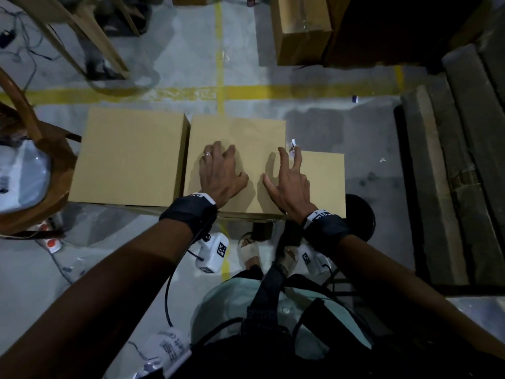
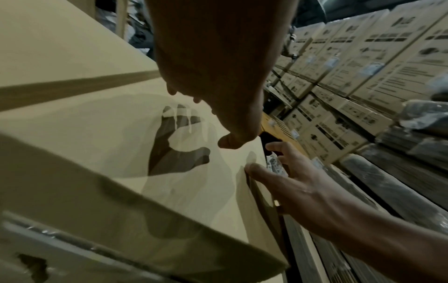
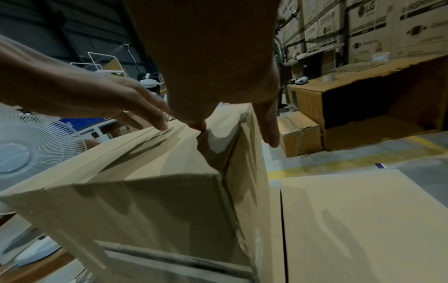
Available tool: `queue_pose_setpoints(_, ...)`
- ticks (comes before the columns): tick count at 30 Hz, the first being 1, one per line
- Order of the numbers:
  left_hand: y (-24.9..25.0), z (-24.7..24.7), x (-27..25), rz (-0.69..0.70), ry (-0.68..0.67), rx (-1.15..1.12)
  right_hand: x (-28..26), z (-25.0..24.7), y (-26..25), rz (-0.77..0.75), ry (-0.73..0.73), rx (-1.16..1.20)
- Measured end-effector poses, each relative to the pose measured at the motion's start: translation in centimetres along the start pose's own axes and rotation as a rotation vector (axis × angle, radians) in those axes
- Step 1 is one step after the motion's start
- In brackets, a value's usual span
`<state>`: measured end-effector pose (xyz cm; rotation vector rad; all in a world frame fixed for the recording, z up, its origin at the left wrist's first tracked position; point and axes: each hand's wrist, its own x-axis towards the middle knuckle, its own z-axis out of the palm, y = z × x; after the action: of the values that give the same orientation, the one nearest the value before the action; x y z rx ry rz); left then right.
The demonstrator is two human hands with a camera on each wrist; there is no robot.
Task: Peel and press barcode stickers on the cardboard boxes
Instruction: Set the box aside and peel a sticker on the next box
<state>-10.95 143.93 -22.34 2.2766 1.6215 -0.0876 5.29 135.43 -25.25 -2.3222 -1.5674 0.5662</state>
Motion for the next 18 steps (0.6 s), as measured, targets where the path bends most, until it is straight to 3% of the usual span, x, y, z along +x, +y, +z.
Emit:
queue_pose_setpoints(7, 7.3, 0.1, 1.4, 0.256, -0.007, -0.023, -1.2, -1.2, 5.1, 0.167, 0.101, 0.005)
queue_pose_setpoints(13, 14.9, 1.5, 2.9, 0.5, -0.066, -0.004, -3.4, -2.6, 12.6, 0.489, 0.214, -0.09)
queue_pose_setpoints(18, 21.0, 3.7, 4.2, 0.628, -0.193, 0.062, -5.0, -3.1, 20.4, 0.737, 0.139, -0.007)
